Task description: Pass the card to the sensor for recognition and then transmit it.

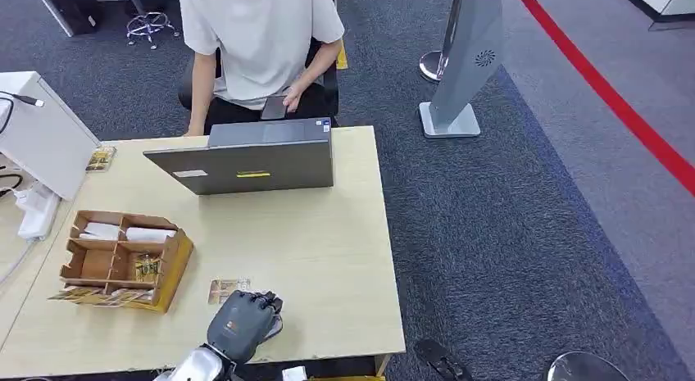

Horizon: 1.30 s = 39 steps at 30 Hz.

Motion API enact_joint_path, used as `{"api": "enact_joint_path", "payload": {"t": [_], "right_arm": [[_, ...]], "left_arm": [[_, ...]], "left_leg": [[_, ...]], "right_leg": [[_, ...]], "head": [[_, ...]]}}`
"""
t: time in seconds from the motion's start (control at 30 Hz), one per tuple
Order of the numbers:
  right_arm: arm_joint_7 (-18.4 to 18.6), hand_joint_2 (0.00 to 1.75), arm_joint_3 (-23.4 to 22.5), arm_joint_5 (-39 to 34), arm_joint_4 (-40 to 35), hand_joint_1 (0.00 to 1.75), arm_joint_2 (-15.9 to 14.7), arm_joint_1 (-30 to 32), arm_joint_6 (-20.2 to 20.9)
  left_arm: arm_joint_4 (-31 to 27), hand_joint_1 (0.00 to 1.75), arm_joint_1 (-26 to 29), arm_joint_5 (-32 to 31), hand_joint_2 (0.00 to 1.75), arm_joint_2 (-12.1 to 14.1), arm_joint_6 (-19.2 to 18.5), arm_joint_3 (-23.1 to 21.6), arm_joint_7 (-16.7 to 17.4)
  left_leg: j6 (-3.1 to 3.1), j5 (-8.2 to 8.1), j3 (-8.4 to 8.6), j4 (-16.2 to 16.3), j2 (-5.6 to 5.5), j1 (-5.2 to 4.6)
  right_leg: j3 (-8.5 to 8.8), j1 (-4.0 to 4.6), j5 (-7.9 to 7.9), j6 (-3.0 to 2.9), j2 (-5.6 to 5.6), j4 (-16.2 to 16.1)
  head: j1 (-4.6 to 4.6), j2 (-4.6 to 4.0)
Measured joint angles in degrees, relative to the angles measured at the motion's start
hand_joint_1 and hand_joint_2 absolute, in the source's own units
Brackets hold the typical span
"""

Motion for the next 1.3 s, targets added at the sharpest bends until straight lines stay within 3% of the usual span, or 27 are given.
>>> {"api": "enact_joint_path", "payload": {"t": [0.63,0.9,1.1,1.3], "right_arm": [[-0.9,1.75,-0.7,0.9,1.7,0.00,0.4,-1.9,-0.5],[-2.1,1.75,-0.9,0.7,4.5,0.00,0.8,-3.5,-1.7],[-2.5,1.75,-0.8,0.6,6.0,0.00,0.8,-4.1,-2.0],[-3.0,1.75,0.4,-0.4,8.6,0.00,0.8,-6.1,-2.4]], "left_arm": [[-0.8,1.75,-4.2,-0.9,1.75,-0.8,1.0,0.4,0.8],[-9.0,1.75,-12.1,-1.9,1.75,-0.3,-3.5,1.0,1.9],[-12.4,1.75,-15.2,-3.2,1.75,0.1,-3.8,1.0,2.9],[-14.5,1.75,-24.7,-5.4,1.75,0.7,-8.2,1.0,5.1]], "left_leg": [[0.04,0.08,-0.01,0.0,-0.04,0.00],[0.04,0.12,-0.02,0.0,-0.04,0.00],[0.04,0.12,-0.04,0.0,-0.04,0.00],[0.00,0.19,-0.07,0.0,-0.06,0.01]], "right_leg": [[-0.01,0.00,0.06,0.02,-0.03,0.0],[0.01,0.00,0.11,0.05,-0.04,0.0],[-0.05,0.00,0.11,0.05,-0.03,0.0],[-0.06,0.00,0.17,0.02,-0.04,0.0]], "head": [[0.02,0.00],[0.00,0.00],[0.02,0.00],[0.00,0.00]]}}
